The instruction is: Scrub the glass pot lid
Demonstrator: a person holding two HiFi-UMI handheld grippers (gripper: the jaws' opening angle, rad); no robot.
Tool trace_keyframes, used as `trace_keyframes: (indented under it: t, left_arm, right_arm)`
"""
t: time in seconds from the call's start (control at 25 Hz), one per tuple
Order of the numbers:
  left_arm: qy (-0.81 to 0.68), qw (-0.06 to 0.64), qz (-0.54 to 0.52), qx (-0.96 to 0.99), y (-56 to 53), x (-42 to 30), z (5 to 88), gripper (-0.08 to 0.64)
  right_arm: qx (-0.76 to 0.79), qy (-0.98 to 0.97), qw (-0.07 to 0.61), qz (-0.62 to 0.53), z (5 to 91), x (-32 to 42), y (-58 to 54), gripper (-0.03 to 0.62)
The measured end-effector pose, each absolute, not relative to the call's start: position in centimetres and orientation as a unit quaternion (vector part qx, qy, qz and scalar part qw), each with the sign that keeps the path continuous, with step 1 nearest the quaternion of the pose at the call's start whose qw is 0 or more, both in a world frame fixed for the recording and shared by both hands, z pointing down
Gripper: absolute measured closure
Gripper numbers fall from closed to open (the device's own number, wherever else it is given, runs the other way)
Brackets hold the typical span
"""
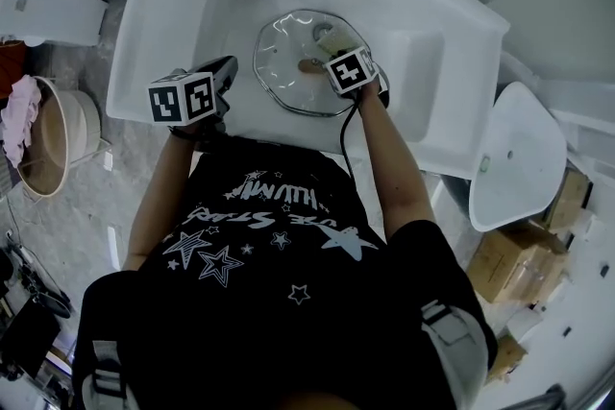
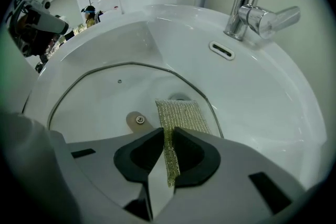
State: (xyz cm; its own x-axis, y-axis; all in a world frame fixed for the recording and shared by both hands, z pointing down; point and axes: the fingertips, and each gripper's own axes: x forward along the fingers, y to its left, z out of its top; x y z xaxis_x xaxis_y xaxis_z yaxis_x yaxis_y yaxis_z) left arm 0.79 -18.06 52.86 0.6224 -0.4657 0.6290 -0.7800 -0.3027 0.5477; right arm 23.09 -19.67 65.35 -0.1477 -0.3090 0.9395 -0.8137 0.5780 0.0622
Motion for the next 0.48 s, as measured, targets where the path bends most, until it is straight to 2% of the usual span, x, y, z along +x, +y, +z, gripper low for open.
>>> trace_keyframes:
  t: [0.2, 0.48]
  left_arm:
    - [-0.382, 0.436, 0.183, 0.794, -17.8, 1.1, 53.0, 0.548]
    - [-0.368, 0.429, 0.191, 0.803, -17.6, 1.0, 52.9, 0.548]
  right_arm:
    - [0.399, -0.705, 0.527, 0.256, 65.1, 22.9, -17.7, 0.529]
    - [0.415, -0.690, 0.499, 0.322, 64.6, 22.8, -15.2, 0.529]
